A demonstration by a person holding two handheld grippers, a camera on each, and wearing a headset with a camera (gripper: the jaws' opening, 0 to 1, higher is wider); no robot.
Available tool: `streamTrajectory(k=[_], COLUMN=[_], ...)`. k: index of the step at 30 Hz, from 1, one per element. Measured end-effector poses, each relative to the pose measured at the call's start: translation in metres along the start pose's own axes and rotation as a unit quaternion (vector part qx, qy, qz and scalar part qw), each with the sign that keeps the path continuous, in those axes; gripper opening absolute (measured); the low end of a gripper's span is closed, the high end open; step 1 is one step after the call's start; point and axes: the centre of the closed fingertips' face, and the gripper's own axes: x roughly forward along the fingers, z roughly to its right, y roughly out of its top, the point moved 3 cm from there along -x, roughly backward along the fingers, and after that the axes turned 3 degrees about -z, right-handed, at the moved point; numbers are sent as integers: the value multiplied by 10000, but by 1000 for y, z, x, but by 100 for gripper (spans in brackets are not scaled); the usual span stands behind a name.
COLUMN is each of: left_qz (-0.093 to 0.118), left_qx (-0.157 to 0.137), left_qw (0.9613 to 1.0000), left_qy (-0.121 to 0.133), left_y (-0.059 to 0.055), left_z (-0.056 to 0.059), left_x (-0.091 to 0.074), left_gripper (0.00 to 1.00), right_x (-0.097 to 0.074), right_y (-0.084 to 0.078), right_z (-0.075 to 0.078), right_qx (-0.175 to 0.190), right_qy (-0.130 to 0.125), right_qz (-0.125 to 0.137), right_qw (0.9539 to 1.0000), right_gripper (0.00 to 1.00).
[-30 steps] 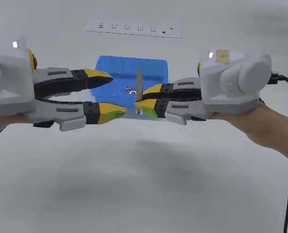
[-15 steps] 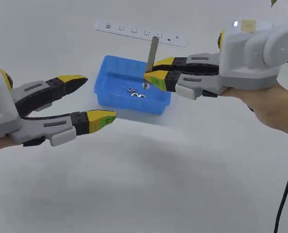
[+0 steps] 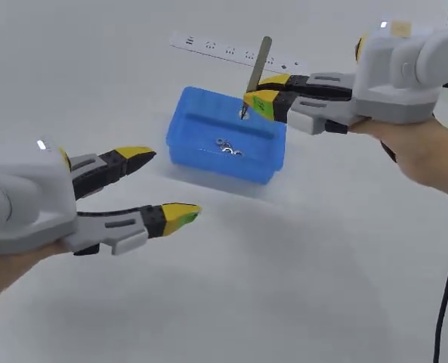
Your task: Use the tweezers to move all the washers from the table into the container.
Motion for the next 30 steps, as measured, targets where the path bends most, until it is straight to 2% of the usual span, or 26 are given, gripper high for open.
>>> streamTrajectory(k=[7, 12, 14, 22, 30], left_qz=[-61, -158, -247, -314, -326], left_qx=[-5, -37, 59, -23, -95], left_qw=[9999, 9995, 9992, 9992, 9991], left_qy=[-115, -273, -314, -237, -260], left_y=[-4, -6, -8, -9, -5], left_z=[5, 14, 16, 14, 15], left_x=[1, -1, -2, -5, -3], left_gripper=[72, 73, 73, 73, 75], right_x=[19, 33, 37, 43, 44], right_y=[-24, -42, -49, -56, -59], right_z=[9, 4, 1, -1, -3], right_qx=[159, 89, -64, 48, 126], right_qy=[-4, 122, 157, 199, 237], right_qz=[-196, -488, -617, -640, -639], right_qw=[9997, 9987, 9980, 9977, 9976], right_gripper=[9, 9, 9, 9, 10])
